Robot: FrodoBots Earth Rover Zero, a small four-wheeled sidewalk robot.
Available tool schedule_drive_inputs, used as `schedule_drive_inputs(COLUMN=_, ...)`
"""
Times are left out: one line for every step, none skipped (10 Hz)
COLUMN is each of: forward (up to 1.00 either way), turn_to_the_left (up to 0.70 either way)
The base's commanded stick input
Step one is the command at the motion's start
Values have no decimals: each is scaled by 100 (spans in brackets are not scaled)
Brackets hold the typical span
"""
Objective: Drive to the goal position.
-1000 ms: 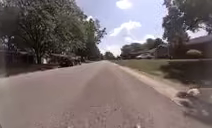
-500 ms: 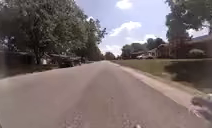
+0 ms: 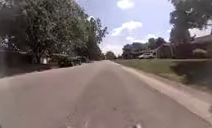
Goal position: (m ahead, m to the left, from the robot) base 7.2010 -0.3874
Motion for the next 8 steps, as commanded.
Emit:
schedule_drive_inputs(forward=70, turn_to_the_left=0)
schedule_drive_inputs(forward=70, turn_to_the_left=0)
schedule_drive_inputs(forward=70, turn_to_the_left=0)
schedule_drive_inputs(forward=70, turn_to_the_left=0)
schedule_drive_inputs(forward=70, turn_to_the_left=0)
schedule_drive_inputs(forward=70, turn_to_the_left=0)
schedule_drive_inputs(forward=70, turn_to_the_left=0)
schedule_drive_inputs(forward=70, turn_to_the_left=0)
